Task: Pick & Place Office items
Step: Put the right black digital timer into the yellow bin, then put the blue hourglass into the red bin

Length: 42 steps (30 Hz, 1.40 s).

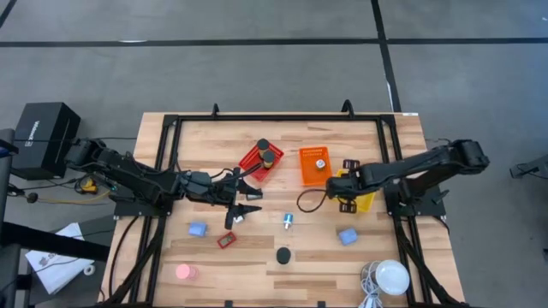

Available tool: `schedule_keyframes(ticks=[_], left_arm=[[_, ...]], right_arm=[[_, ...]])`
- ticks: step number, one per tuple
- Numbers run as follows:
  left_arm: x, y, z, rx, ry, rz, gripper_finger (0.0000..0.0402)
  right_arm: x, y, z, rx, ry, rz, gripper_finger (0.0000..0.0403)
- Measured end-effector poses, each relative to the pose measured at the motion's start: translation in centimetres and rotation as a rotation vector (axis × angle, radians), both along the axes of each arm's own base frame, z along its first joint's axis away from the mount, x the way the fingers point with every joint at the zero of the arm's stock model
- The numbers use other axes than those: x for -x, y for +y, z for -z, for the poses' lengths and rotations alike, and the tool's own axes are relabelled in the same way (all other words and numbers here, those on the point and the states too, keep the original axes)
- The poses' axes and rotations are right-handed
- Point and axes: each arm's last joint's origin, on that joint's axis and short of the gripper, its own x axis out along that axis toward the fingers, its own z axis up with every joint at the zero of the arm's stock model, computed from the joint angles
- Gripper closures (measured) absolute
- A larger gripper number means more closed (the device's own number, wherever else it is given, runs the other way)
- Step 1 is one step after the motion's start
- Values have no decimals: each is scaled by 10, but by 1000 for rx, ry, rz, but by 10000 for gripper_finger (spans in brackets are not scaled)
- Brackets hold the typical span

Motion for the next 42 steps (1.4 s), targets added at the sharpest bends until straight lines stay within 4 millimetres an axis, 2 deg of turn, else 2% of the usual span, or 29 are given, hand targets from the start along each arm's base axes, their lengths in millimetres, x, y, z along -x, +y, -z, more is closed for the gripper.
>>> schedule_keyframes(ticks=[6,17,22,29,34,38,42], left_arm=[[0,0,0,0,0,0,188],[0,0,0,0,0,0,188],[0,0,0,0,0,0,188],[0,0,0,0,0,0,188],[0,0,0,0,0,0,188],[0,0,0,0,0,0,188],[0,0,0,0,0,0,188]], right_arm=[[-6,-3,13,-38,54,-2,327],[-4,-3,9,-38,50,-33,321],[-4,-2,9,-40,54,-33,293],[-4,-2,7,-40,59,-28,228],[-9,-2,-10,-42,66,4,199],[-15,-1,-32,-45,54,34,190],[-21,2,-56,-54,-30,24,188]])
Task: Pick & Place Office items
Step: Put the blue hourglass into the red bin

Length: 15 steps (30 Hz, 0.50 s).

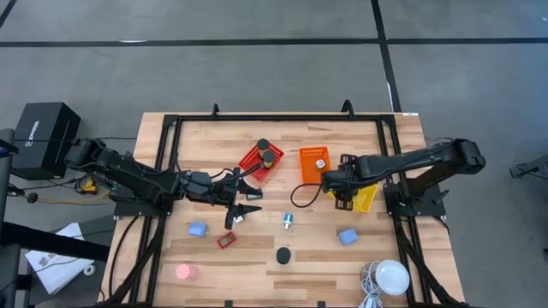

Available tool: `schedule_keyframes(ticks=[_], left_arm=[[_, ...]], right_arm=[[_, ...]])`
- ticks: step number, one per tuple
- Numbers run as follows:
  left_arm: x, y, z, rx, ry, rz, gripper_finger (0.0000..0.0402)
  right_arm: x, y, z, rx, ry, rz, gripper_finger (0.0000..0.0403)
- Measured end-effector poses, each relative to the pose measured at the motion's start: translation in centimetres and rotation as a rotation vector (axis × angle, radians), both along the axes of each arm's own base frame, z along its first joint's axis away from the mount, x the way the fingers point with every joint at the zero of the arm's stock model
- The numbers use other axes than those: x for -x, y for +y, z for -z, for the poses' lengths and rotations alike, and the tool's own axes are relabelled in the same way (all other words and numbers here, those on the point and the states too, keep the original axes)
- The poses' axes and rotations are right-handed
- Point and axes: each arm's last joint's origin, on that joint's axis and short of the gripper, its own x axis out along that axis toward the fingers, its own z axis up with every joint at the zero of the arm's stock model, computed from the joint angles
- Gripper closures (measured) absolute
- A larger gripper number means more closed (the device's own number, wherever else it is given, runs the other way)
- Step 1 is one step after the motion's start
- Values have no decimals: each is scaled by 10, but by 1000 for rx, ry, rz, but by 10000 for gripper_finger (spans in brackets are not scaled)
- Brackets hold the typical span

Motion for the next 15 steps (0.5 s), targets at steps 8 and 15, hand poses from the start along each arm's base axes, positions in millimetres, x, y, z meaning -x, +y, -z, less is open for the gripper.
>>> schedule_keyframes(ticks=[8,15], left_arm=[[0,0,0,0,0,0,188],[0,0,0,0,0,0,188]], right_arm=[[9,12,-32,-20,-148,-48,189],[17,34,-38,-97,-434,-172,189]])
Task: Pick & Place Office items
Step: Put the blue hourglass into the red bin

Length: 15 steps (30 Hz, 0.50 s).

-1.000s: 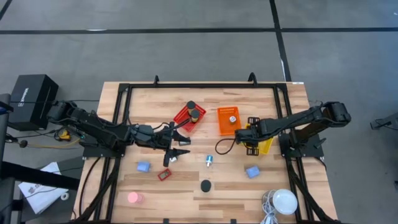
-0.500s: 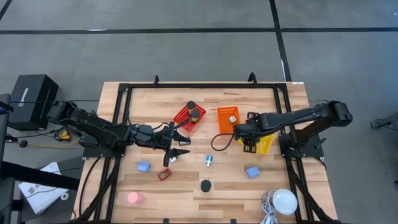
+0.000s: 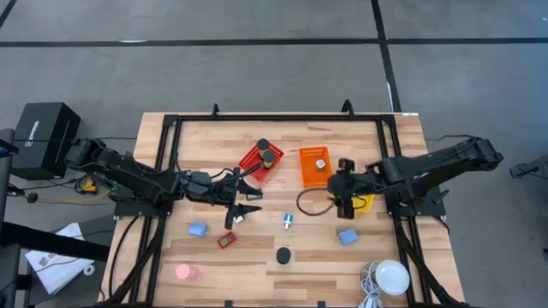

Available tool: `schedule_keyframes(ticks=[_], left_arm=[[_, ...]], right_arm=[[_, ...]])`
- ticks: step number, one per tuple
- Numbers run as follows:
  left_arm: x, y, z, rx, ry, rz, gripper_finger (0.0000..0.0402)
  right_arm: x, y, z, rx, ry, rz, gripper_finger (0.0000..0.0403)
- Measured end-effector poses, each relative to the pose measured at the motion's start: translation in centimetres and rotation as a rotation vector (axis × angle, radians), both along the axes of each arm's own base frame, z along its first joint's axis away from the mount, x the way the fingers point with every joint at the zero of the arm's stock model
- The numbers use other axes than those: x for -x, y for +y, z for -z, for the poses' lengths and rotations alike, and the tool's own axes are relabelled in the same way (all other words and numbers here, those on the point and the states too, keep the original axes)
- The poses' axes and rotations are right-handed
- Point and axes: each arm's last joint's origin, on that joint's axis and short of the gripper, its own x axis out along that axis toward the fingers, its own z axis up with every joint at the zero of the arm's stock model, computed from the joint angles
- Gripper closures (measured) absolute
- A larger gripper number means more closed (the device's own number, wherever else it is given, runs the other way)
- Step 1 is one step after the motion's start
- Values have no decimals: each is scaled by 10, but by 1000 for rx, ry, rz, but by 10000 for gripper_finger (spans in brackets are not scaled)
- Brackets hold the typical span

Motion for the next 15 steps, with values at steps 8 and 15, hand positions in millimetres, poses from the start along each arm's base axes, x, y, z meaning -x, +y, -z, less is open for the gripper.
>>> schedule_keyframes(ticks=[8,15], left_arm=[[0,0,0,0,0,0,188],[0,0,0,0,0,0,188]], right_arm=[[12,17,23,-132,-178,-149,189],[4,25,48,-196,-386,-175,189]])
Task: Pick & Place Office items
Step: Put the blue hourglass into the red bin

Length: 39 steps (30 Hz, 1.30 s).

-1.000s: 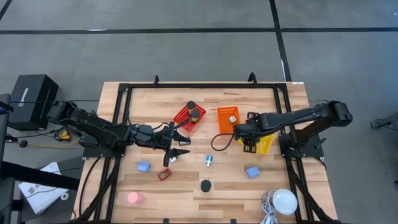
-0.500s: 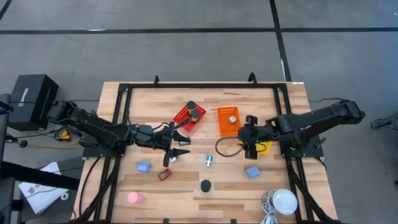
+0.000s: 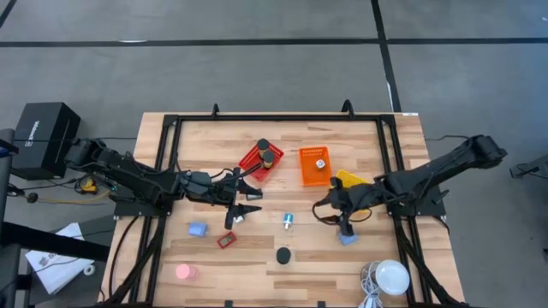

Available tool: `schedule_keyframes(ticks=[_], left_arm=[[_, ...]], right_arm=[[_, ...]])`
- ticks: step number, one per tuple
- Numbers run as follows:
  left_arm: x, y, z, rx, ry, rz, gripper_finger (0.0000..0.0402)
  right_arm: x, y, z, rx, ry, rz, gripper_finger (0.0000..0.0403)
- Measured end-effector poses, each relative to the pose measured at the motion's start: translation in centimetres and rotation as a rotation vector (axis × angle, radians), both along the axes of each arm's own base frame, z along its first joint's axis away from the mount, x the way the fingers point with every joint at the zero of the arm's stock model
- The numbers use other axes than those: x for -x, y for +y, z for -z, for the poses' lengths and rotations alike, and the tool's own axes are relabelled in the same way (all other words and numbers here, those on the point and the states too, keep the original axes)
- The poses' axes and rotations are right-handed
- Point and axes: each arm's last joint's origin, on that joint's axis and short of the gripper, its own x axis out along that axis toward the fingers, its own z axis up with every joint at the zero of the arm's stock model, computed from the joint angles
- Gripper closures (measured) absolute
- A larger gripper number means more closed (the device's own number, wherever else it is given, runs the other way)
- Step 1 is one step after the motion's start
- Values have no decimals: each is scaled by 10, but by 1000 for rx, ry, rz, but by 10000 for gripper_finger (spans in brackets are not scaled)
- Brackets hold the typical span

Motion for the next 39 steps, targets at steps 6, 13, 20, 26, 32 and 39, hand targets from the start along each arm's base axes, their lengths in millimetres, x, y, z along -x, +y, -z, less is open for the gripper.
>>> schedule_keyframes(ticks=[6,13,20,26,32,39], left_arm=[[0,0,0,0,0,0,188],[0,0,0,0,0,0,188],[0,0,0,1,-2,0,188],[0,0,0,1,-3,0,188],[0,0,-1,2,-6,0,188],[0,0,-1,2,-6,0,188]], right_arm=[[-12,5,24,-46,75,43,189],[-27,6,51,-33,188,-31,190],[-50,22,43,6,-3,-218,194],[-71,30,37,-6,-122,-249,171],[-97,44,47,-48,-136,-324,145],[-120,74,54,-38,-134,-412,141]])
